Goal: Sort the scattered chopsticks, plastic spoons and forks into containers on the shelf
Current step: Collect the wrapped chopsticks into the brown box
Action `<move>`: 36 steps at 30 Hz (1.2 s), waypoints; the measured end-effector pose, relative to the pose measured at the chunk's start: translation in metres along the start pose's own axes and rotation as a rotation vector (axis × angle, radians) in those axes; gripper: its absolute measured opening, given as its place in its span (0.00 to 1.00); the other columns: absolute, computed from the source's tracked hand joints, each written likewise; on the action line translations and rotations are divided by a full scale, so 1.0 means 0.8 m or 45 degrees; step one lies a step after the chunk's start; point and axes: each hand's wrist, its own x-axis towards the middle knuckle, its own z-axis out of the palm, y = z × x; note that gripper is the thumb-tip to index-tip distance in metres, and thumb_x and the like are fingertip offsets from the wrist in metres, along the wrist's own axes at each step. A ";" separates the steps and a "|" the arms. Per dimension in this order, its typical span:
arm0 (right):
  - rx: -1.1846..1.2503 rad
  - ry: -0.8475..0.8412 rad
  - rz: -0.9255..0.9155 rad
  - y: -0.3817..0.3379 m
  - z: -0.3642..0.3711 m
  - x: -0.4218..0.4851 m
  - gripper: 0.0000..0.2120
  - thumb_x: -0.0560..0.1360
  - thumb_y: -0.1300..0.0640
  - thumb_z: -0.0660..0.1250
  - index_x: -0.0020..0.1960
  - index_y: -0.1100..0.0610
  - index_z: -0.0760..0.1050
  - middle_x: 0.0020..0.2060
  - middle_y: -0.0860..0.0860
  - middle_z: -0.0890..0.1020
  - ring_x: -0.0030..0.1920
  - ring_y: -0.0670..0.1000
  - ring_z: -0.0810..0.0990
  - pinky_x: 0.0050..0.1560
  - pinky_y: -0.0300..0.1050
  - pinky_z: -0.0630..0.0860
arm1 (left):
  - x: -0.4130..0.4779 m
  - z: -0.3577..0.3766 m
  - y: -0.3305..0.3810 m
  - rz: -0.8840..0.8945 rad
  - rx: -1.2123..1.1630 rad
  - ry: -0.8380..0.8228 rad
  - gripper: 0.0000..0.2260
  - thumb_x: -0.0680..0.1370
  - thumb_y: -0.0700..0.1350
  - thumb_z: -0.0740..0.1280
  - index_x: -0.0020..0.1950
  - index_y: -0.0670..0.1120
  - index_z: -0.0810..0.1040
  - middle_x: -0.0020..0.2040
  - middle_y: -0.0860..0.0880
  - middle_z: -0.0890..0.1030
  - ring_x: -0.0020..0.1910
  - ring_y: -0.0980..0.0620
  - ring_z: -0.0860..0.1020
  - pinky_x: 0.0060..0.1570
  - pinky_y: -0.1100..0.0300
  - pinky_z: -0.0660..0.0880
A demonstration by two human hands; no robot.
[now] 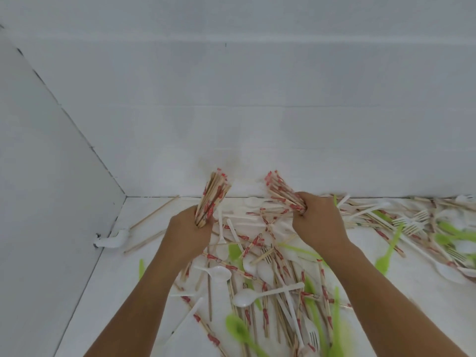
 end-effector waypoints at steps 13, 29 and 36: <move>-0.194 -0.412 0.329 0.007 0.106 -0.017 0.10 0.75 0.55 0.69 0.55 0.57 0.78 0.50 0.54 0.83 0.51 0.56 0.84 0.44 0.46 0.80 | -0.015 0.058 -0.023 0.340 0.639 -0.553 0.05 0.73 0.46 0.74 0.45 0.55 0.82 0.43 0.54 0.82 0.42 0.53 0.81 0.44 0.55 0.80; 0.637 -0.270 0.556 0.005 -0.017 -0.154 0.07 0.80 0.54 0.68 0.45 0.53 0.81 0.31 0.53 0.84 0.30 0.54 0.83 0.37 0.51 0.81 | -0.029 0.066 -0.044 0.578 0.805 -0.671 0.06 0.78 0.43 0.67 0.53 0.50 0.81 0.50 0.56 0.74 0.46 0.53 0.77 0.46 0.54 0.79; 0.618 -0.508 0.498 0.026 0.017 -0.237 0.08 0.77 0.55 0.71 0.42 0.59 0.81 0.31 0.54 0.80 0.30 0.47 0.75 0.33 0.42 0.73 | -0.035 0.044 -0.028 0.496 0.531 -0.368 0.09 0.77 0.40 0.67 0.46 0.56 0.76 0.39 0.54 0.76 0.39 0.52 0.78 0.35 0.58 0.71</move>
